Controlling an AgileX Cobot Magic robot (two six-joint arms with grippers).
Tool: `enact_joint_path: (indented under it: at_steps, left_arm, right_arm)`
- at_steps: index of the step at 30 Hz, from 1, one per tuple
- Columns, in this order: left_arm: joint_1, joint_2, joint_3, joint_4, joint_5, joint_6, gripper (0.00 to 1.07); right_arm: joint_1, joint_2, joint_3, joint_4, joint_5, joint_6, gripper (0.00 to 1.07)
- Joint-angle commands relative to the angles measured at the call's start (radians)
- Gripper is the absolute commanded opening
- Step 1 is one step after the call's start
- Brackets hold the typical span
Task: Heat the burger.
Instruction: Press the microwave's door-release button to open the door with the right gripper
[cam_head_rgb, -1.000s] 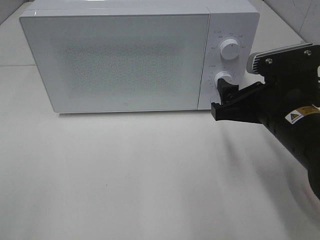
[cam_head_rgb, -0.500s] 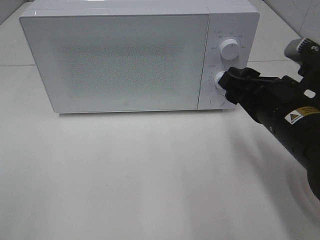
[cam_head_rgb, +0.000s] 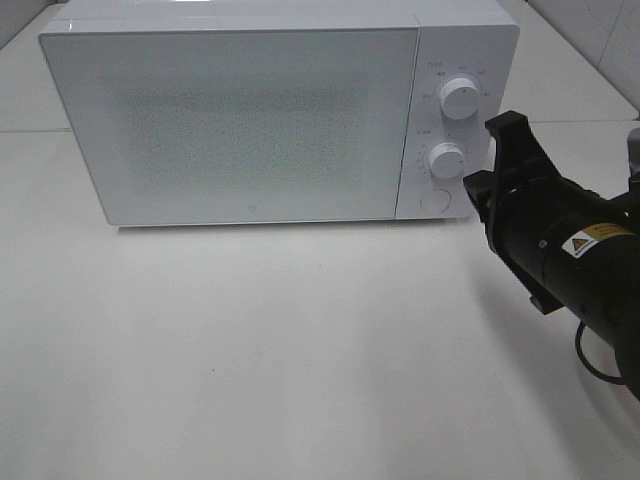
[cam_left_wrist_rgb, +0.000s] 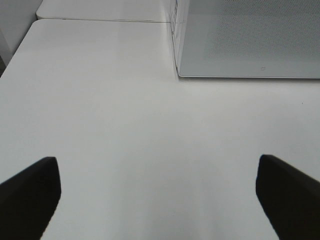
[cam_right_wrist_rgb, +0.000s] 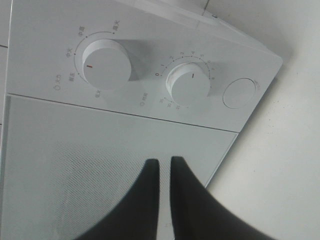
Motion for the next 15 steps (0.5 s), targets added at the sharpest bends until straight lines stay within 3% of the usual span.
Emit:
enact_joint_path:
  at_steps: [1, 11, 15]
  left_arm:
    - [0.003, -0.013, 0.001, -0.002, -0.014, -0.007, 0.98]
    - [0.003, -0.013, 0.001, -0.002, -0.014, -0.007, 0.98]
    - [0.003, -0.012, 0.001, -0.002, -0.014, -0.006, 0.98]
  right_arm:
    - [0.001, -0.002, 0.002, 0.007, 0.022, 0.060, 0.00]
    - [-0.018, 0.003, 0.002, 0.093, 0.108, 0.120, 0.00]
    - [-0.106, 0.025, 0.001, 0.039, 0.150, 0.137, 0.00]
